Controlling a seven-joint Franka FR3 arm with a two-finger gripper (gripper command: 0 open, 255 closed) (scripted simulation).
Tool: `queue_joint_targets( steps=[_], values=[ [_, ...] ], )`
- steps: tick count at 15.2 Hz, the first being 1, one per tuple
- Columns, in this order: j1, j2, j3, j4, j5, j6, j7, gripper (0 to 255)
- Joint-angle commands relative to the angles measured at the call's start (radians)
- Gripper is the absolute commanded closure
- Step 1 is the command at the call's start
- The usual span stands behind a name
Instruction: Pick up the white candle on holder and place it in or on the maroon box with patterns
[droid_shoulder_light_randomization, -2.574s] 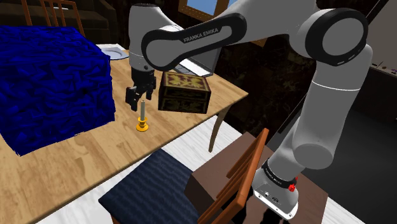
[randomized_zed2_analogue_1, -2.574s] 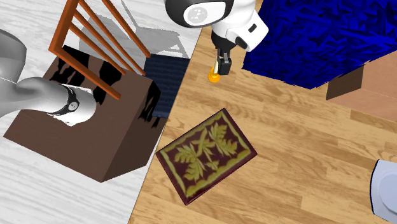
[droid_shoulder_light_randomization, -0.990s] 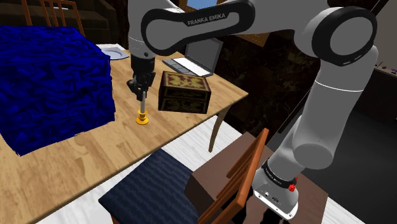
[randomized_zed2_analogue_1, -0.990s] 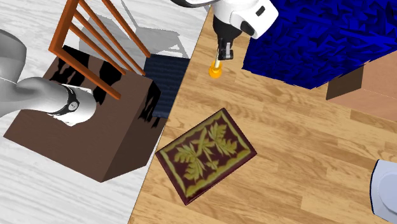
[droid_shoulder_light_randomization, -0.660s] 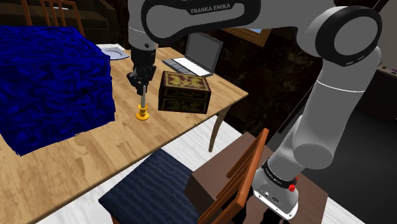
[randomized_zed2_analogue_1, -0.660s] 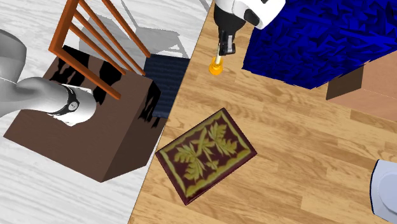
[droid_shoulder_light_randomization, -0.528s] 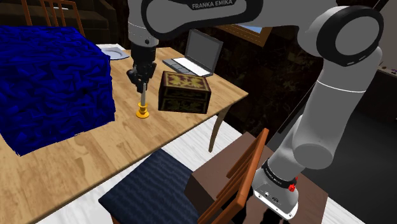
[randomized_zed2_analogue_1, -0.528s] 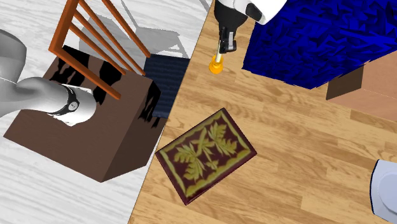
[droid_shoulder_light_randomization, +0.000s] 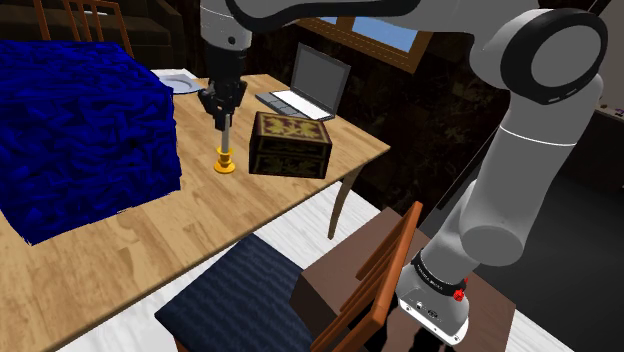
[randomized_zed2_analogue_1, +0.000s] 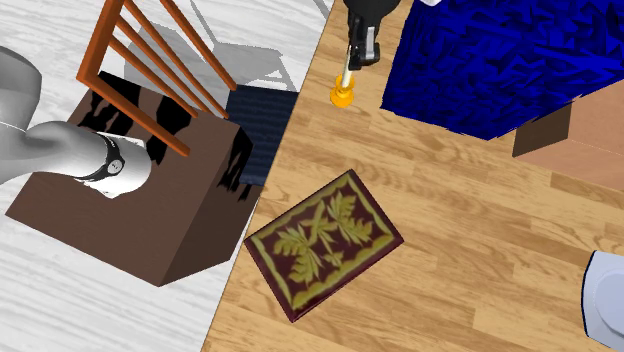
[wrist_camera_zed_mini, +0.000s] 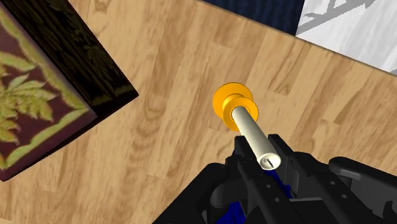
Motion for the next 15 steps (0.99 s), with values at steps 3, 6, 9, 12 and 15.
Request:
queue_joint_targets(
  steps=[3, 6, 9, 12, 15],
  values=[
    [0.001, -0.004, 0.001, 0.049, 0.002, -0.053, -0.002, 255],
    [0.003, -0.002, 0.002, 0.091, 0.002, -0.094, -0.002, 255],
    [0.006, 0.002, 0.003, 0.137, 0.001, -0.136, -0.002, 255],
    [0.009, 0.009, 0.004, 0.187, -0.002, -0.179, -0.001, 255],
    [0.014, 0.018, 0.005, 0.240, -0.005, -0.223, 0.001, 255]
  ],
)
